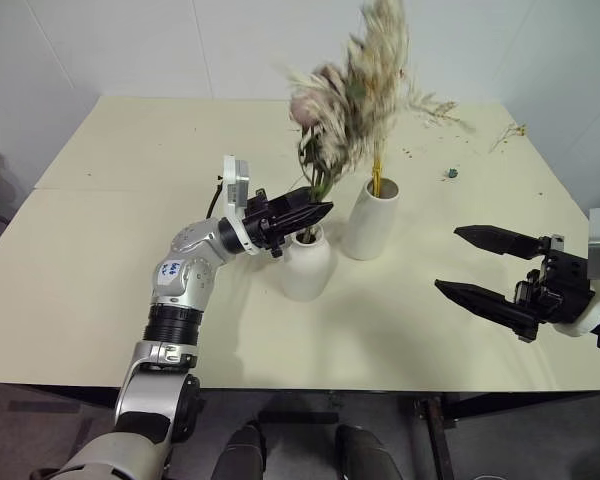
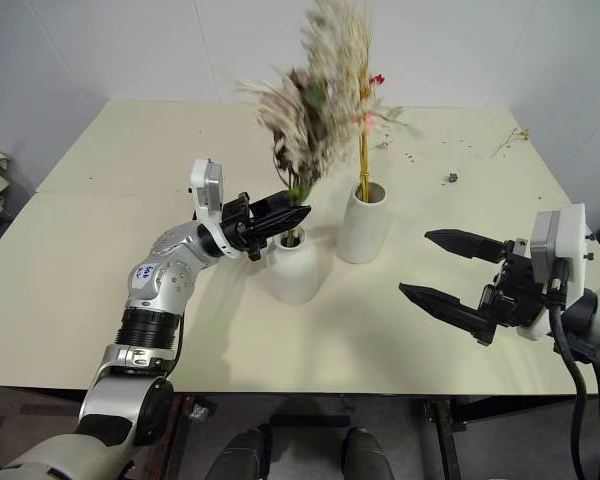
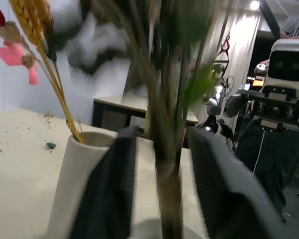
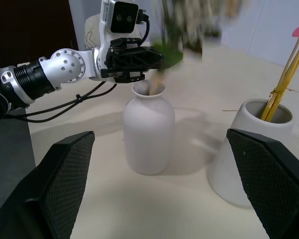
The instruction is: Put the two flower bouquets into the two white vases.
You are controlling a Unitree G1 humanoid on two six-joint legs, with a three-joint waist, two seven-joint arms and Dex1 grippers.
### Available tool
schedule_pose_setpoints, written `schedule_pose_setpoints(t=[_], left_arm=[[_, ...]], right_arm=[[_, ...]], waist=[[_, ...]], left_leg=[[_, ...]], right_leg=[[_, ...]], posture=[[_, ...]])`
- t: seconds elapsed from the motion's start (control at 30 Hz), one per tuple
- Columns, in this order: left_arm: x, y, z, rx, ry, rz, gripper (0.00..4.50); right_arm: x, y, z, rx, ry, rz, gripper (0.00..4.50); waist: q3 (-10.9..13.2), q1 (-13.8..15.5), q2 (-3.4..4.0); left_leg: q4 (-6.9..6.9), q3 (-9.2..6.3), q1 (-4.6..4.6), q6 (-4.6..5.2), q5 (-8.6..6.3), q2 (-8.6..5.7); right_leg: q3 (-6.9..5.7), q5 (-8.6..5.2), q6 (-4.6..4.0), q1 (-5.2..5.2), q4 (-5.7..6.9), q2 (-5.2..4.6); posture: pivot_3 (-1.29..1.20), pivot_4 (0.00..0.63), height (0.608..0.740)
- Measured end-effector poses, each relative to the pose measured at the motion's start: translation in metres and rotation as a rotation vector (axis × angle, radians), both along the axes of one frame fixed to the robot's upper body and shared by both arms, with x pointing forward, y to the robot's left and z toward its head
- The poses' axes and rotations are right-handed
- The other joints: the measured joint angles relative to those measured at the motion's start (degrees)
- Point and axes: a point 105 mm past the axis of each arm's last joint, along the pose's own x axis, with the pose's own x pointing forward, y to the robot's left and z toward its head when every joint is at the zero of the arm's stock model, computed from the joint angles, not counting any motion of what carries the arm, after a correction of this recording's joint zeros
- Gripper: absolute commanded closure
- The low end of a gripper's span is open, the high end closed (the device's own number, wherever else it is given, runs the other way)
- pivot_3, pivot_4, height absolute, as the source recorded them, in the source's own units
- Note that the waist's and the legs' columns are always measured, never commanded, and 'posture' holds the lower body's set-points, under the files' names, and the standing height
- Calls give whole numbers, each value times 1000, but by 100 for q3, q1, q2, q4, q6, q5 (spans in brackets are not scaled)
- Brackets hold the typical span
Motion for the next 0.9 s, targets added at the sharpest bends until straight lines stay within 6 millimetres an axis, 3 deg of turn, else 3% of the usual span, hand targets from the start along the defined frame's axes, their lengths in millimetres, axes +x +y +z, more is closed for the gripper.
schedule_pose_setpoints(t=[0.2,0.43,0.6,0.8,0.9], left_arm=[[0,8,-2,79,-49,20,12],[5,38,-7,323,-144,112,12],[9,58,7,389,-203,172,12],[15,121,20,509,-253,388,12],[13,140,14,535,-246,416,12]], right_arm=[[1,-1,3,-12,-4,3,0],[1,-4,1,-14,8,6,0],[0,-9,1,-32,20,-3,0],[-1,-30,4,-29,25,-66,0],[3,-36,3,-15,35,-87,0]], waist=[[0,-6,0],[0,-3,0],[0,-2,0],[-1,-35,2],[-1,-20,2]], left_leg=[[-3,0,1,0,0,1],[-7,0,0,0,0,1],[-9,0,-1,1,-1,2],[-29,2,5,2,-2,9],[-27,3,3,2,-2,8]], right_leg=[[0,-1,-2,-1,-1,1],[0,-1,-2,-1,-4,0],[-1,-3,-6,-1,-8,-1],[-2,0,0,-9,-5,4],[-2,-2,-4,-8,-6,2]], posture=[[0,150,740],[0,150,740],[0,150,740],[0,150,740],[0,150,740]])
